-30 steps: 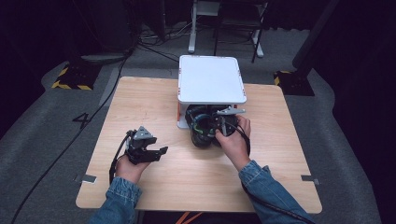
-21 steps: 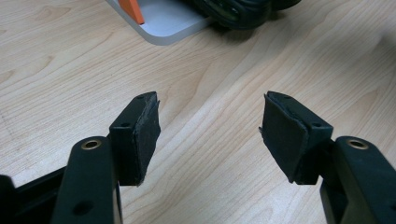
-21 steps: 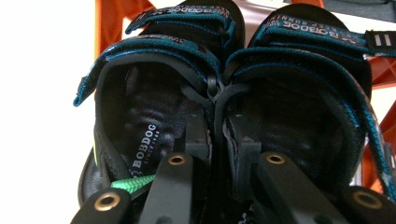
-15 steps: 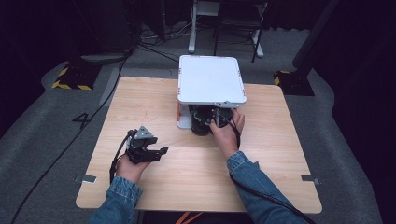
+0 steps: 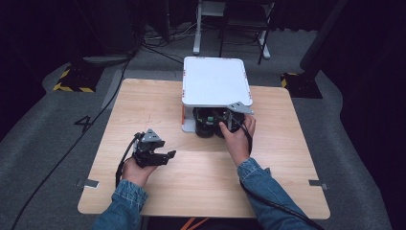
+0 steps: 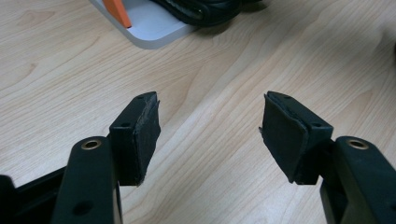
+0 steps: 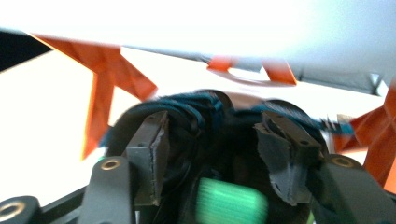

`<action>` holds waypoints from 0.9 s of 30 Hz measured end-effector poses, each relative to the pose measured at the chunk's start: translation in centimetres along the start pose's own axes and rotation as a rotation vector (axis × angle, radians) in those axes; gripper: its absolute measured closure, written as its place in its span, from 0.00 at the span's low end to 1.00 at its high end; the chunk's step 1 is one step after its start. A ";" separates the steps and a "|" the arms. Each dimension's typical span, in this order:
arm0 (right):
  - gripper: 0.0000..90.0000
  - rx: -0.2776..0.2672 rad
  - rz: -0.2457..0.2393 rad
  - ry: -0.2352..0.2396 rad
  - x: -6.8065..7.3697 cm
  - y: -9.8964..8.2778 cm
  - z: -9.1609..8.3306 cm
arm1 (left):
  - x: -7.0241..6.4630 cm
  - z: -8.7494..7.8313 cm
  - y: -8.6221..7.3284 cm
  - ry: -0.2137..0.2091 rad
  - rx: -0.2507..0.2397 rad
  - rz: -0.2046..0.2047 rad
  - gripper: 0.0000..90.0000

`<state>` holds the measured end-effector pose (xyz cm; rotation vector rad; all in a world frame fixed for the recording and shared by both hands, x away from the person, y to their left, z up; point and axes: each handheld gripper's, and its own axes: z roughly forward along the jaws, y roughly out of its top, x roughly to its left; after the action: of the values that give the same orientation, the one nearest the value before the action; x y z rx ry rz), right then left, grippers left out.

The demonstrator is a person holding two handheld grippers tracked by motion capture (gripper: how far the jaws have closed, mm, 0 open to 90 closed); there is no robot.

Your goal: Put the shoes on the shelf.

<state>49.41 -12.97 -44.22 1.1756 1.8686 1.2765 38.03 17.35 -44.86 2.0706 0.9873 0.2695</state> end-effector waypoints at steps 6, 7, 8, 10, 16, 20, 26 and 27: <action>0.46 -0.024 -0.030 0.046 -0.5 0.6 -2.4 | -0.2 0.4 0.6 -0.013 -0.014 0.015 0.42; 0.44 -0.036 -0.035 0.072 -0.9 0.8 -3.5 | -0.3 0.5 0.7 -0.017 -0.017 0.012 0.42; 0.44 -0.036 -0.035 0.072 -0.9 0.8 -3.5 | -0.3 0.5 0.8 -0.021 -0.017 0.015 0.42; 0.44 -0.040 -0.020 0.103 -1.5 1.0 -4.6 | -0.4 0.5 1.2 -0.026 -0.012 0.023 0.42; 0.40 -0.058 -0.042 0.171 -3.1 1.1 -7.7 | -1.0 0.6 2.1 -0.039 -0.026 0.053 0.42; 0.48 -0.034 -0.074 0.210 -3.4 0.5 -9.7 | -1.6 1.0 2.4 -0.052 -0.029 0.055 0.42; 0.63 0.058 -0.107 0.242 -3.5 -1.7 -11.6 | -2.4 2.0 2.8 -0.057 -0.036 0.049 0.52; 0.65 0.075 -0.103 0.247 -3.4 -2.1 -11.5 | -2.6 2.4 2.9 -0.057 -0.042 0.037 0.52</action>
<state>40.70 -21.12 -41.96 0.9808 2.1416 1.3551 39.07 13.07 -43.91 2.0488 0.9027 0.2468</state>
